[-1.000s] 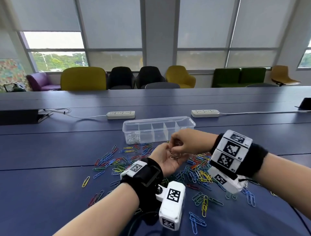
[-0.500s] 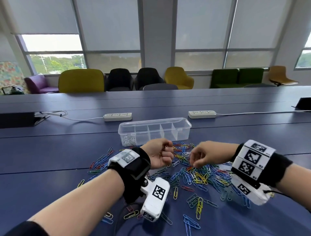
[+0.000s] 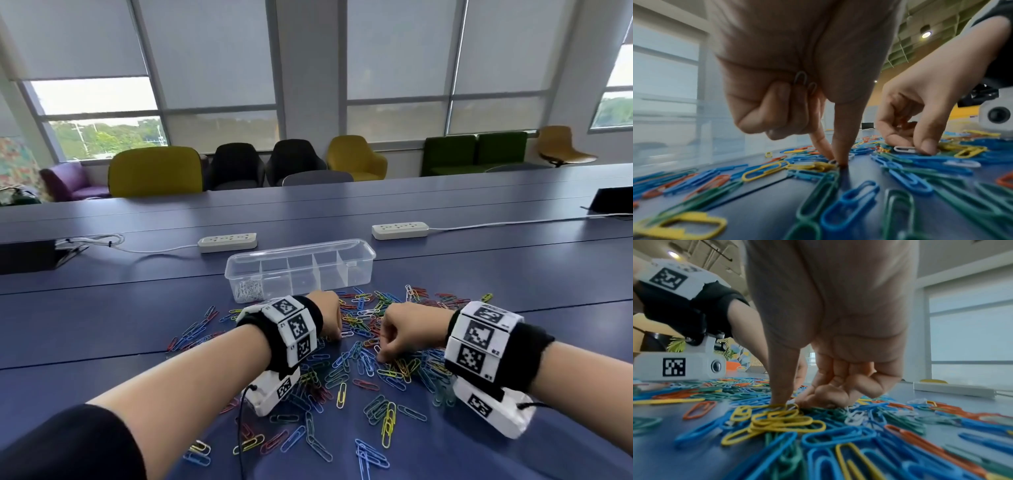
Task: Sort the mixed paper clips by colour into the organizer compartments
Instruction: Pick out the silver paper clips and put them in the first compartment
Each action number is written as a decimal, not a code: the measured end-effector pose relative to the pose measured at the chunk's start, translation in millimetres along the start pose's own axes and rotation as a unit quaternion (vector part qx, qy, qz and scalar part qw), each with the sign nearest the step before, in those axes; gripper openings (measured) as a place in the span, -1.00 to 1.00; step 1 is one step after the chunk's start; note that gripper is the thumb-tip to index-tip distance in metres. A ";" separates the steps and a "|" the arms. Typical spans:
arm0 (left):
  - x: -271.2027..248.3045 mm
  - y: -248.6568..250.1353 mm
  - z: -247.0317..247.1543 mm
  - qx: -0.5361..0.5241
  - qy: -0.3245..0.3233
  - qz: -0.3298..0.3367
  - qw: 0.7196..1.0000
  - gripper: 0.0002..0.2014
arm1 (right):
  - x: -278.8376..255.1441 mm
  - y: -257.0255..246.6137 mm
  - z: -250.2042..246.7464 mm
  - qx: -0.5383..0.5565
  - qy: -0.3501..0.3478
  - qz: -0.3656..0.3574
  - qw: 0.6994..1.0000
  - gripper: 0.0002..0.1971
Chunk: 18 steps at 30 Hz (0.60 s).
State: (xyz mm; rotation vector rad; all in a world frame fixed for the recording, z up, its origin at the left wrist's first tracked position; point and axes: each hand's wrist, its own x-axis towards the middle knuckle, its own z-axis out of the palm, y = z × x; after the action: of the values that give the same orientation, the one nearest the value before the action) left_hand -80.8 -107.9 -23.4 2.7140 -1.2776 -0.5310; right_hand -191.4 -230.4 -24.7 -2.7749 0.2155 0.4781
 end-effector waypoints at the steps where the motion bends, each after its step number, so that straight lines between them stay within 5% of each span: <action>1: 0.2 -0.8 1.6 0.007 0.000 0.002 1.000 -0.73 | -0.3 0.2 0.6 0.009 -0.004 -0.004 1.000 -0.77; 6: 2.6 -6.2 2.1 0.004 -0.035 -0.020 0.999 -0.76 | 1.1 2.2 3.5 0.002 -0.004 -0.006 1.000 -0.72; 9: -1.2 -14.0 -2.8 -0.155 -0.053 -0.046 0.985 -0.69 | -0.2 1.8 4.1 0.013 0.012 -0.005 1.000 -0.77; 10: -3.5 -15.9 -4.2 -0.271 -0.068 -0.059 0.959 -0.73 | -1.2 2.1 3.6 0.020 0.022 -0.004 1.000 -0.79; 12: -10.3 -18.7 -6.5 -0.496 -0.095 -0.076 0.860 -0.81 | -2.8 4.0 0.5 0.047 0.050 -0.002 0.998 -0.80; 14: -15.5 -23.1 -8.1 -0.618 -0.117 -0.066 0.775 -0.85 | -4.0 7.5 -3.8 0.087 0.072 -0.002 0.994 -0.81; 18: -24.6 -25.7 -9.7 -0.693 -0.158 -0.017 0.703 -0.84 | -8.5 11.4 -10.1 0.189 0.060 0.003 0.980 -0.92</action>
State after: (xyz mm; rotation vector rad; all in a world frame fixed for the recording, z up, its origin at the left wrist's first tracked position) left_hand -73.2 -73.2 -13.6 1.3385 -0.3878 -1.2938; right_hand -198.6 -243.7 -16.0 -2.4312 0.3071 0.2386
